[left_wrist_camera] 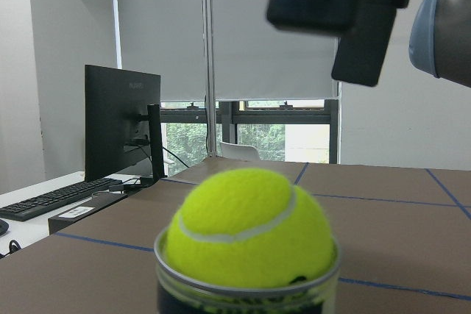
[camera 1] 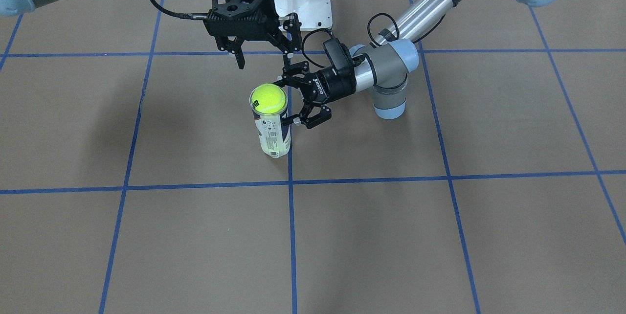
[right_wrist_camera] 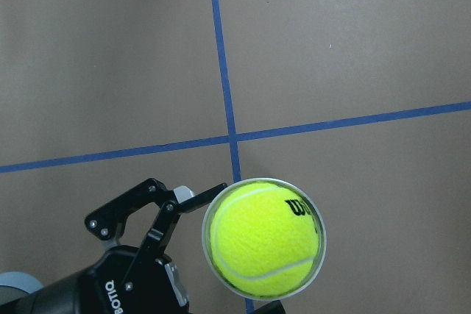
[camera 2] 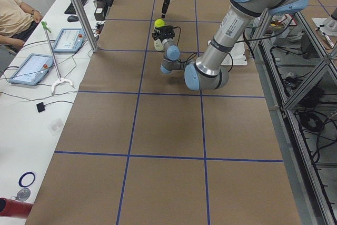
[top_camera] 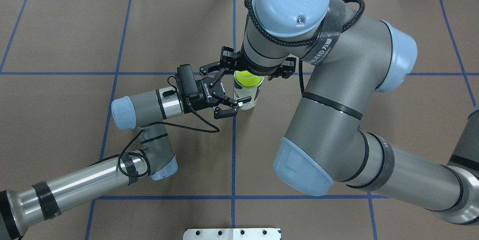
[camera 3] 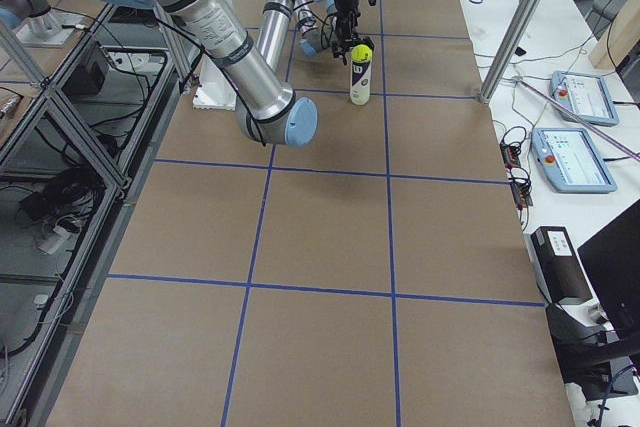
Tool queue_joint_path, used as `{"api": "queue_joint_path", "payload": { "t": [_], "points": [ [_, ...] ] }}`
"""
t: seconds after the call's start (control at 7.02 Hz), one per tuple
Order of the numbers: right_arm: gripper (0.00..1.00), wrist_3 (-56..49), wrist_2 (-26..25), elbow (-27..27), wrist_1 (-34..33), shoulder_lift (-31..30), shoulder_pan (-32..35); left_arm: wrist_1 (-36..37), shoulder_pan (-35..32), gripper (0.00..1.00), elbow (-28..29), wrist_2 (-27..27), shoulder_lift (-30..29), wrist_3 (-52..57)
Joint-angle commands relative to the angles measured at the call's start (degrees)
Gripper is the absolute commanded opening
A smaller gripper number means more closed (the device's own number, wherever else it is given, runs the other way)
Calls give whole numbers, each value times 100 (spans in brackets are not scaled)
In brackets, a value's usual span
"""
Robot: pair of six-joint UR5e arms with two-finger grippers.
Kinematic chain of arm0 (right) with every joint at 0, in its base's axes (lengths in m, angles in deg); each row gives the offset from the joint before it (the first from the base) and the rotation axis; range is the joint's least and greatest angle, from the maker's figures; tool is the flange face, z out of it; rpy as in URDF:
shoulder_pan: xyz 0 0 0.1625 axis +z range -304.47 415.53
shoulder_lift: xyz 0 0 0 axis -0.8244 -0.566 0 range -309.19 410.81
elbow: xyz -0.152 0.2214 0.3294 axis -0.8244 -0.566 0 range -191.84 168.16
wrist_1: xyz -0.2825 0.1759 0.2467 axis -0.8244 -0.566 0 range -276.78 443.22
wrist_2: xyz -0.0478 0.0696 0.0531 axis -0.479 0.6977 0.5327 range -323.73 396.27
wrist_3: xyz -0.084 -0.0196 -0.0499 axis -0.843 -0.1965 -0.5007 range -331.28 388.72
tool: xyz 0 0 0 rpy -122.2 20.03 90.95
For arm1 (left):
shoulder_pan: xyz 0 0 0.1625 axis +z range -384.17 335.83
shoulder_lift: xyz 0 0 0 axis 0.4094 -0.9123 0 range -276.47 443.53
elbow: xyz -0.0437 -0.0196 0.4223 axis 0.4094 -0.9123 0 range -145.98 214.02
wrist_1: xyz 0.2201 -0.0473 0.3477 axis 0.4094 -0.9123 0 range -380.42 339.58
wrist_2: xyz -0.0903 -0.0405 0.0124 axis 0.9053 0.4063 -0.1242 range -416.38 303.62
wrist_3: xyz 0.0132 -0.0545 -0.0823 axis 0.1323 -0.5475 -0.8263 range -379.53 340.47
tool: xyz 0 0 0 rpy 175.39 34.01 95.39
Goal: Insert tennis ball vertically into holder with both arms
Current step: 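Lower the ball into the cup mouth and push it down with the right gripper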
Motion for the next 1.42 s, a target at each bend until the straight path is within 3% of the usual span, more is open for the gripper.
{"api": "queue_joint_path", "payload": {
  "t": [0.0, 0.28, 0.43, 0.57, 0.85, 1.0, 1.14, 1.28],
  "points": [
    [0, -294, -97, -246, 36, -4, 0, 0, 0, 99, 0, 0, 8, -7],
    [0, -305, -124, -466, 236, 5, 9, 0, 0, 99, 0, 0, 8, -7],
    [0, -296, -220, -911, 665, 14, 0, 0, 0, 99, 0, 0, 8, -7],
    [0, -304, -221, -942, 799, 14, 0, 0, 0, 99, 0, 0, 8, -7],
    [4, -296, -169, -488, 609, 23, 26, 0, 0, 99, 0, 0, 8, -7],
    [86, -296, -125, -250, 433, 14, 113, 0, 0, 99, 0, 0, 8, -16],
    [99, -304, -29, -30, 240, 14, 288, 0, 0, 99, -9, 0, 17, -16],
    [99, -339, 442, 7, 221, 14, 716, 0, 0, 99, -18, 0, 17, -25]
  ]
}}
